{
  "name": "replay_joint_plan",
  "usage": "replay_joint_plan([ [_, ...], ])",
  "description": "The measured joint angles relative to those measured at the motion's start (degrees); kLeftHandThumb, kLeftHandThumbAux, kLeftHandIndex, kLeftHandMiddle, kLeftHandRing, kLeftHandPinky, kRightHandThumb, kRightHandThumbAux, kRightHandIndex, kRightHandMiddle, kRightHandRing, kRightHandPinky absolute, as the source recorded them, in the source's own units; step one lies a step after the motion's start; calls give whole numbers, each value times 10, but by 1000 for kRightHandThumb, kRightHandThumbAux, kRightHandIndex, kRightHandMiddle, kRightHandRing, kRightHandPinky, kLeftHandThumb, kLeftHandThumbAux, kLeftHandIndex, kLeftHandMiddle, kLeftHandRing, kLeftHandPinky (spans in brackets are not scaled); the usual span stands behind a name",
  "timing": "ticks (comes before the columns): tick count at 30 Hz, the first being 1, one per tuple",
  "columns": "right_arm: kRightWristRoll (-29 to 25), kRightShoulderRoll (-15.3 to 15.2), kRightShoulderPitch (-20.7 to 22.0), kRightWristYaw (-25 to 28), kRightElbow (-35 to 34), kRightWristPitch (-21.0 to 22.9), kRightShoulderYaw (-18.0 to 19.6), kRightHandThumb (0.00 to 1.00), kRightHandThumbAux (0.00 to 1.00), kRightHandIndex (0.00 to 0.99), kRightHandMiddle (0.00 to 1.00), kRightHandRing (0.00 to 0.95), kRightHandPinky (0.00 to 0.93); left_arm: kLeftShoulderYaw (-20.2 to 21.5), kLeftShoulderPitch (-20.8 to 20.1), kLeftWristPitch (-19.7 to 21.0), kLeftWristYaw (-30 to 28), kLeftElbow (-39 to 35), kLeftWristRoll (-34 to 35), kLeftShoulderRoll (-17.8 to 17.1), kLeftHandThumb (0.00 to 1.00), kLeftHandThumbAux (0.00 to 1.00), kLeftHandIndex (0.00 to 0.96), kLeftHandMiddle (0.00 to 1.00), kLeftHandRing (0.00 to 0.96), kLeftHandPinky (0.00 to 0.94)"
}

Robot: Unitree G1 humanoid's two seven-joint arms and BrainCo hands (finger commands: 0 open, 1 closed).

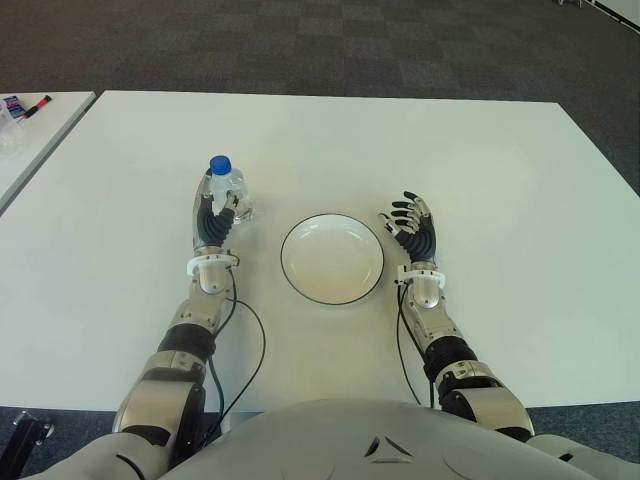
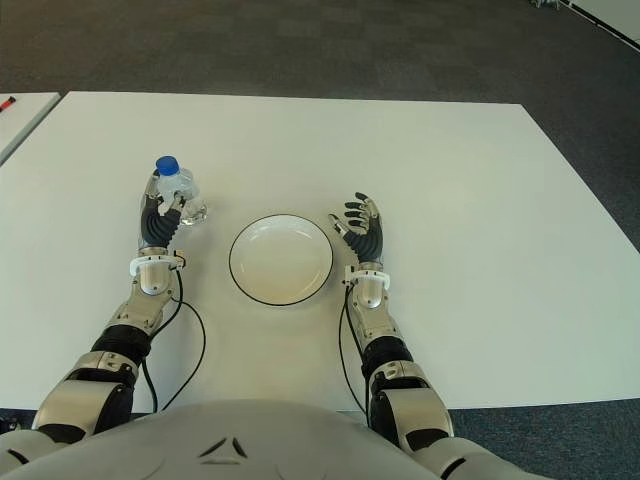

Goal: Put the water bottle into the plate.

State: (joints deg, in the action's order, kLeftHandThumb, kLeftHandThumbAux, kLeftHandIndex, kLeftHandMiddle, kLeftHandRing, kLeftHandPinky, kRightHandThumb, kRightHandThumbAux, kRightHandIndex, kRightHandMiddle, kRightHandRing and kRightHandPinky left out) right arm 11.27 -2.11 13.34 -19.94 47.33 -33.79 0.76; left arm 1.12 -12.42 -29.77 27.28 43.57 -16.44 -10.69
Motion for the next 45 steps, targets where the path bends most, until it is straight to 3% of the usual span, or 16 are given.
replay_joint_plan([
  [21,-3,0,1,4,3,0,2,716,727,180,354,373,389,2,-2,-4,11,4,2,3,733,444,132,333,375,412],
  [45,-3,-2,5,5,10,0,3,715,726,176,344,362,375,6,-5,-46,19,26,14,10,759,456,144,317,354,386],
])
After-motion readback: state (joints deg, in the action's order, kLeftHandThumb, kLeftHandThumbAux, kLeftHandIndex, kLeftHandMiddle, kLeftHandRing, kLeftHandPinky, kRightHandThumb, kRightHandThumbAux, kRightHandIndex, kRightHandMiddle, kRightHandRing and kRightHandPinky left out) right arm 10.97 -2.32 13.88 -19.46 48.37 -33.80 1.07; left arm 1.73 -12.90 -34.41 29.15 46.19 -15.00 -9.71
